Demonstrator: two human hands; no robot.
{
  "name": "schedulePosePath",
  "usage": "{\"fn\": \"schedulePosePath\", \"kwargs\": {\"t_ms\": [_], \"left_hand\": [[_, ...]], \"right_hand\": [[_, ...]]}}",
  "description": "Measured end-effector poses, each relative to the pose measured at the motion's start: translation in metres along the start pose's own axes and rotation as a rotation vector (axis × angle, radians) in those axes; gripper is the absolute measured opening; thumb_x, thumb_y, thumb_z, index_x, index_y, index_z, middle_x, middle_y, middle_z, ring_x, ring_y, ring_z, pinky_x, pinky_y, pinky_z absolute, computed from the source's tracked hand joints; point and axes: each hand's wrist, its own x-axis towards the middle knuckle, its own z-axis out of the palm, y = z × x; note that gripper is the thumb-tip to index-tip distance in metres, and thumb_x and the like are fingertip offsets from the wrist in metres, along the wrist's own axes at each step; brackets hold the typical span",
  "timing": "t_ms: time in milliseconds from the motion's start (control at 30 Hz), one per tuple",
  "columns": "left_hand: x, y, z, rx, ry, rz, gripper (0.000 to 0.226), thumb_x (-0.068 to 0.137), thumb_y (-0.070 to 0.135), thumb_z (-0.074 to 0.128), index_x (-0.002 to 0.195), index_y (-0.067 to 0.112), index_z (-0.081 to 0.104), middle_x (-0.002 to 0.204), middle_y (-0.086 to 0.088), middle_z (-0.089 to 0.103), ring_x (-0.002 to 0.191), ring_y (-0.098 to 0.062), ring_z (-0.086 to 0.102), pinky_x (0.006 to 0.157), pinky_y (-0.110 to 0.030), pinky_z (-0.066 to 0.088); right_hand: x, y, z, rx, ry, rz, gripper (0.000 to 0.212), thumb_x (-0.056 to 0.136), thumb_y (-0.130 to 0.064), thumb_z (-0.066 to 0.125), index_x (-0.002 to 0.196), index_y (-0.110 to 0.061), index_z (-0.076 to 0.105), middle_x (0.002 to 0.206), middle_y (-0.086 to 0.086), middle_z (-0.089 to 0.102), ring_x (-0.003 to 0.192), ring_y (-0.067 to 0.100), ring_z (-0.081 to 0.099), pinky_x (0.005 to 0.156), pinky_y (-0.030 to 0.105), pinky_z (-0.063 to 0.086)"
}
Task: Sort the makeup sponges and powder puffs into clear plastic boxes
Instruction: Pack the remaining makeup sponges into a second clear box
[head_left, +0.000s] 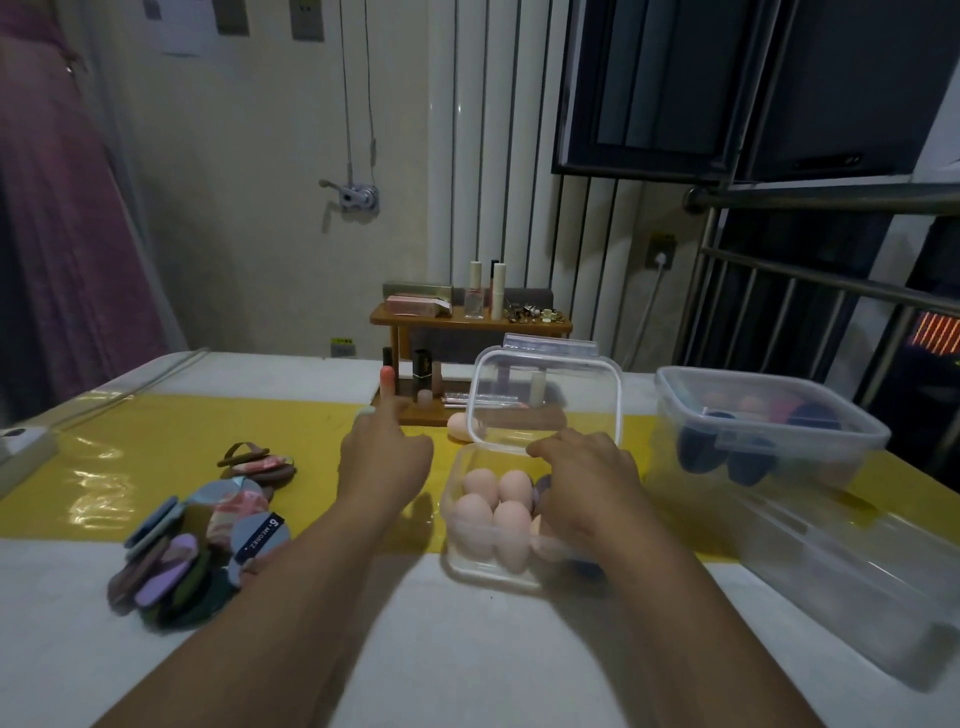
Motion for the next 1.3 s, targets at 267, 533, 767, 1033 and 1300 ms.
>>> {"fn": "schedulePosePath", "kwargs": {"t_ms": [267, 533, 767, 1033, 1300], "left_hand": [[0.028, -0.019, 0.013, 0.374, -0.115, -0.223, 0.072, 0.083, 0.038, 0.057, 0.147, 0.046, 0.025, 0.125, -0.01, 0.056, 0.116, -0.036, 0.05, 0.095, -0.046, 0.041], [0.045, -0.026, 0.018, 0.412, -0.176, -0.221, 0.093, 0.083, 0.046, 0.056, 0.143, 0.064, -0.013, 0.137, -0.006, 0.053, 0.132, -0.039, 0.039, 0.104, -0.059, 0.028], [0.042, -0.029, 0.021, 0.491, -0.118, -0.162, 0.048, 0.086, 0.046, 0.052, 0.131, 0.031, 0.049, 0.127, -0.002, 0.054, 0.126, -0.029, 0.044, 0.103, -0.055, 0.032], [-0.002, -0.006, 0.006, 0.232, 0.006, 0.004, 0.062, 0.084, 0.015, 0.054, 0.141, 0.038, 0.045, 0.152, 0.012, 0.038, 0.119, -0.025, 0.049, 0.093, -0.044, 0.033], [-0.046, 0.009, -0.012, -0.223, 0.037, 0.418, 0.045, 0.084, 0.017, 0.062, 0.117, 0.048, 0.065, 0.138, 0.016, 0.055, 0.136, -0.005, 0.041, 0.11, -0.051, 0.038]], "right_hand": [[0.001, -0.001, -0.001, 0.012, 0.011, -0.003, 0.043, 0.101, -0.047, 0.033, 0.139, -0.033, 0.048, 0.142, -0.004, 0.047, 0.124, 0.027, 0.042, 0.102, 0.044, 0.035], [0.004, 0.0, 0.004, -0.029, 0.012, -0.02, 0.041, 0.1, -0.04, 0.031, 0.135, -0.033, 0.052, 0.138, -0.004, 0.045, 0.121, 0.028, 0.039, 0.1, 0.043, 0.033], [0.002, 0.001, 0.004, -0.026, 0.013, -0.028, 0.042, 0.099, -0.032, 0.033, 0.139, -0.034, 0.048, 0.139, -0.004, 0.044, 0.12, 0.027, 0.038, 0.1, 0.043, 0.033], [0.001, 0.002, 0.004, -0.028, -0.004, -0.026, 0.05, 0.092, -0.026, 0.045, 0.141, -0.035, 0.047, 0.14, -0.005, 0.042, 0.121, 0.028, 0.038, 0.1, 0.041, 0.032], [0.0, 0.002, 0.005, 0.15, 0.122, -0.073, 0.054, 0.092, -0.02, 0.042, 0.141, -0.043, 0.04, 0.146, -0.008, 0.042, 0.122, 0.022, 0.041, 0.101, 0.043, 0.034]]}}
